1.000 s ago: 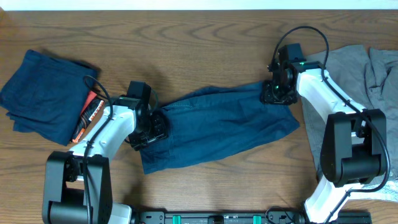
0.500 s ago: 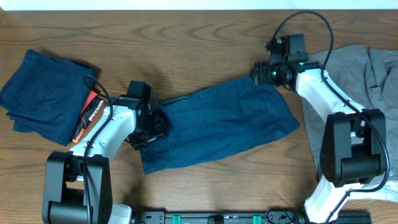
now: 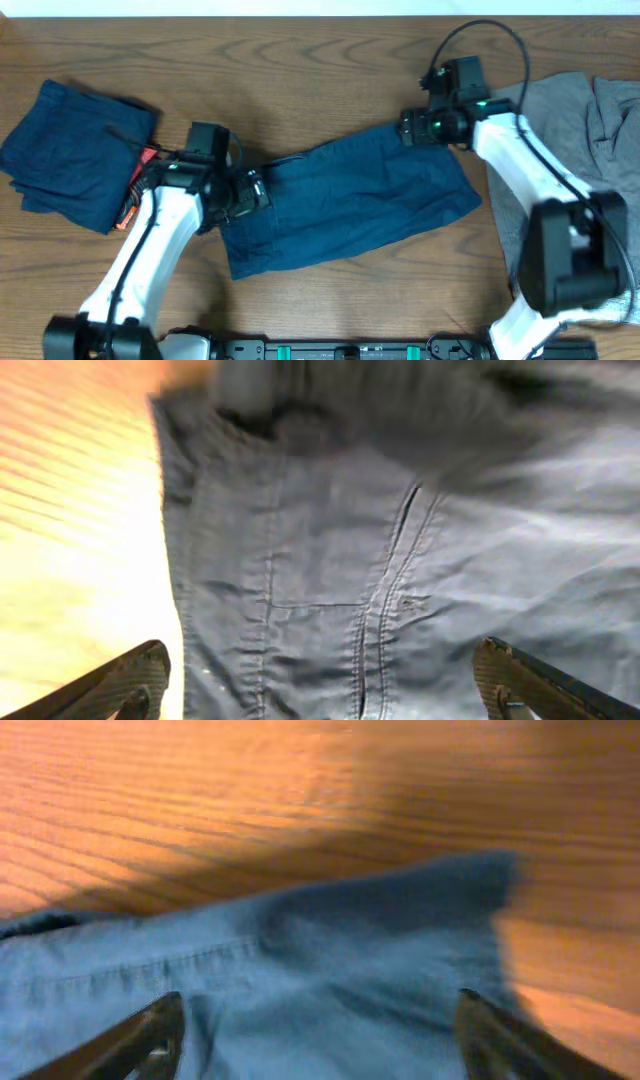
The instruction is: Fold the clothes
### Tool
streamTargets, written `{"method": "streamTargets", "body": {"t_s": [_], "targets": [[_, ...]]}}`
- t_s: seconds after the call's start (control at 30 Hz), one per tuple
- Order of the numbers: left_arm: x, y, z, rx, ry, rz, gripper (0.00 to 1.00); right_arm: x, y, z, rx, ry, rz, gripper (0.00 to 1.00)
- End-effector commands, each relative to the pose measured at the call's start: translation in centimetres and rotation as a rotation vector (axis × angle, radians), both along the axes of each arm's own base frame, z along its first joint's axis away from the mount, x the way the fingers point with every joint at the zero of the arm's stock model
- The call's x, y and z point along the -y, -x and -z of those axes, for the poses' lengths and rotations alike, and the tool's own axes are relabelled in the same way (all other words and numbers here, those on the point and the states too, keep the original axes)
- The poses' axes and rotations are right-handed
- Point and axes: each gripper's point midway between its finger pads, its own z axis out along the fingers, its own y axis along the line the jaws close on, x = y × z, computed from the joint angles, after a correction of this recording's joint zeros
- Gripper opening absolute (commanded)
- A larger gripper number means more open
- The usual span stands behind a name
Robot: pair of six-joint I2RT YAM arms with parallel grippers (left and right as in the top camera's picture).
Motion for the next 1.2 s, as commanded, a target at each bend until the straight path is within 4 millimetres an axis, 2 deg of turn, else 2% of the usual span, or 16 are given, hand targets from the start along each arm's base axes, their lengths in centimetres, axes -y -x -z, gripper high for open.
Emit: {"method": "streamTargets", "body": {"t_s": [0.0,0.1,0.2,0.3,0.67,0.83,0.93,1.03,1.1,1.17], "targets": [[-1.2,0.2,0.2,-0.021,-0.043,-0.05,0.98,2.1,0.1,-4.4,0.092,0.042,0.038,0.89],[-1.6,0.8,1.7,-0.064,-0.057,-0.07,0.98,2.4,1.5,-4.9,0.061,0.05,0.035,0.9],[-2.7,1.3,3.4,-0.123,-0.097,-0.151,0.98,2.6,2.9,-4.2,-0.001,0.06,0.034,0.91],[-2.9,1.6,4.9,-0.175,-0.094,-0.159,0.98,3.2,3.9,-3.6,-0.048,0.093,0.045,0.89],[-2.0,3.3,8.8,-0.312,-0.057,-0.091,0.98,3.5,4.8,-3.2,-0.086,0.107,0.047,0.88],[-0.5,3.9,9.7,-0.329,0.027,-0.067,0.77,3.5,4.8,-3.2,-0.089,0.107,0.047,0.88],[-0.5,4.2,9.8,-0.332,0.024,-0.045,0.6,3.5,4.8,-3.2,-0.089,0.107,0.047,0.86],[-0.6,4.2,9.8,-0.331,0.021,-0.035,0.38,3.5,4.9,-3.2,-0.093,0.107,0.047,0.86],[-0.6,4.1,9.7,-0.326,0.021,-0.033,0.28,3.4,5.2,-3.1,-0.104,0.105,0.041,0.86],[-0.7,3.8,9.4,-0.316,0.022,-0.019,0.19,2.4,5.9,-3.0,-0.118,0.075,-0.043,0.84]]}}
